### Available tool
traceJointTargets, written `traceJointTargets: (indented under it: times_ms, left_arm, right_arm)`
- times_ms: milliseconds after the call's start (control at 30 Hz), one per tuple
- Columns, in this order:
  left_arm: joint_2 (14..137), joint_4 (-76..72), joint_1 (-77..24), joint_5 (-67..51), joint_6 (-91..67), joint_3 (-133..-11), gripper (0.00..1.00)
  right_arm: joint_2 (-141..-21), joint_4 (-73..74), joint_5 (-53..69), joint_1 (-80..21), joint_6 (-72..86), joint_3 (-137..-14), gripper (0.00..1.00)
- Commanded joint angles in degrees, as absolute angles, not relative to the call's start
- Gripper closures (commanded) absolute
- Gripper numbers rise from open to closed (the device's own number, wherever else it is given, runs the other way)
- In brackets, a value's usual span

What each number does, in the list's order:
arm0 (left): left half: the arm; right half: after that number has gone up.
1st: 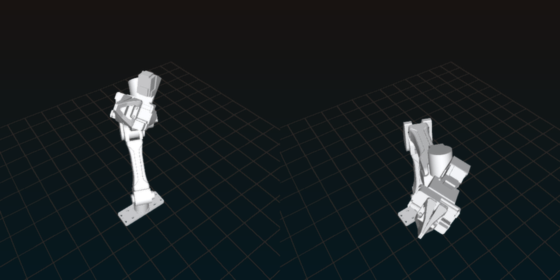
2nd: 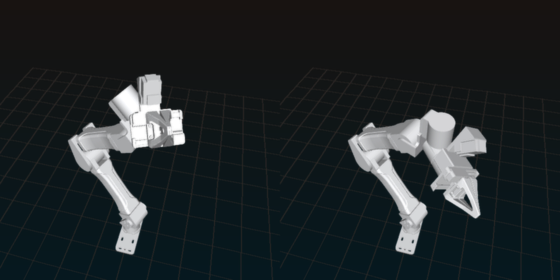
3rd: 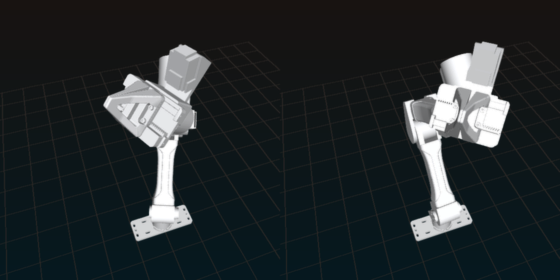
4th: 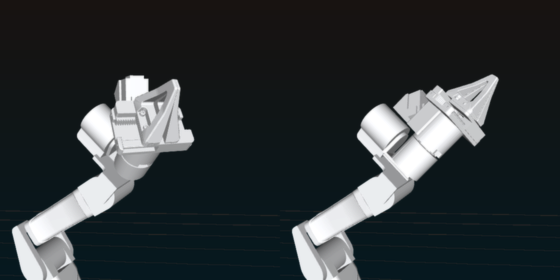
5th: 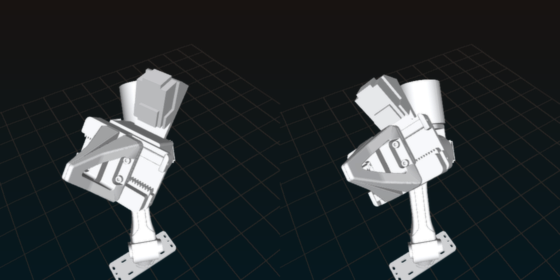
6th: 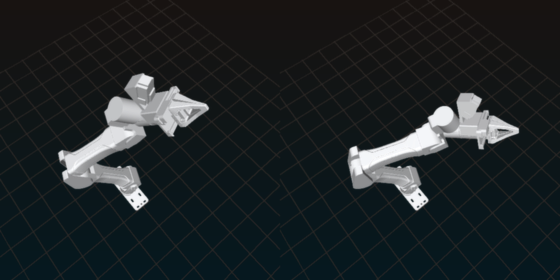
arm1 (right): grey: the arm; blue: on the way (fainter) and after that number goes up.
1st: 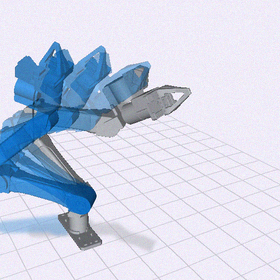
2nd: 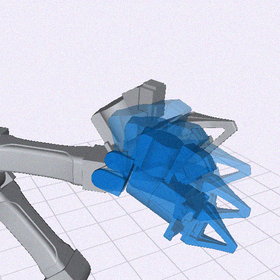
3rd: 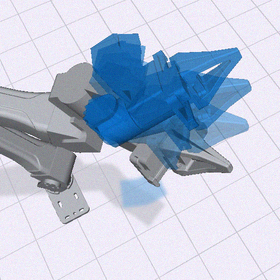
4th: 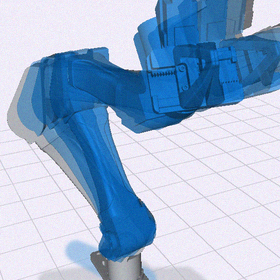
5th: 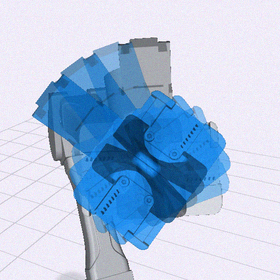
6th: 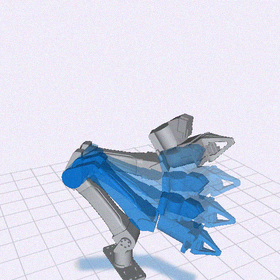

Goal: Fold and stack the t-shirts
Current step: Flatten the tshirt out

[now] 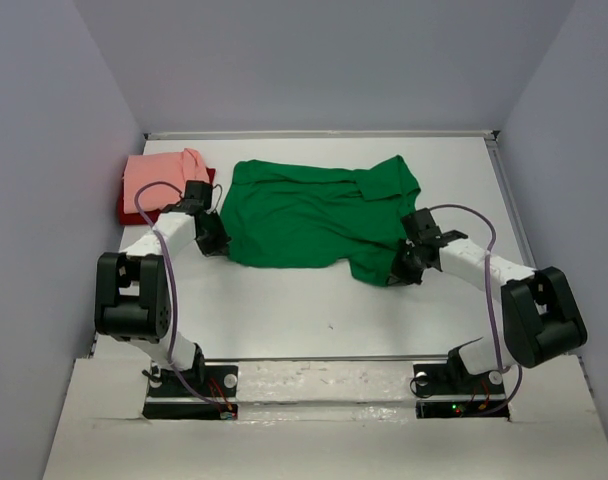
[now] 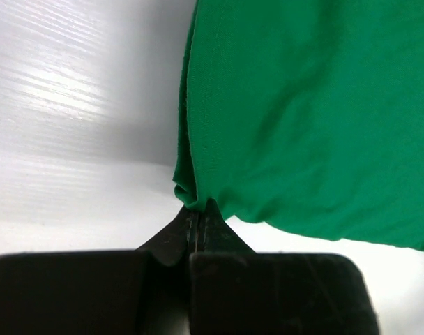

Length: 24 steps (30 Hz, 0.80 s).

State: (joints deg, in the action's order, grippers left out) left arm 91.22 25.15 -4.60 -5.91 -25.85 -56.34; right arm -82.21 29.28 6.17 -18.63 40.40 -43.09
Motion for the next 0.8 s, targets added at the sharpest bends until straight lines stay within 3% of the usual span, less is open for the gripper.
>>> traceJointTargets:
  times_ms: [0,367,767]
  left_arm:
    - [84.0,27.8,-7.4,-2.9,-25.2,-58.9,1.00]
    - [73.7,37.5,-9.0,7.5,-22.6,-71.6,1.00]
    - [73.3,41.0,-9.0,5.8,-19.5,-87.9,1.00]
  right_arm:
    - [-80.3,34.0,-5.8,-20.1,41.0,-49.9,1.00]
    - [-82.0,50.2,-24.2,-20.1,35.5,-73.9,1.00]
    - [-87.3,56.8,-31.6,-16.4,27.6,-95.6,1.00]
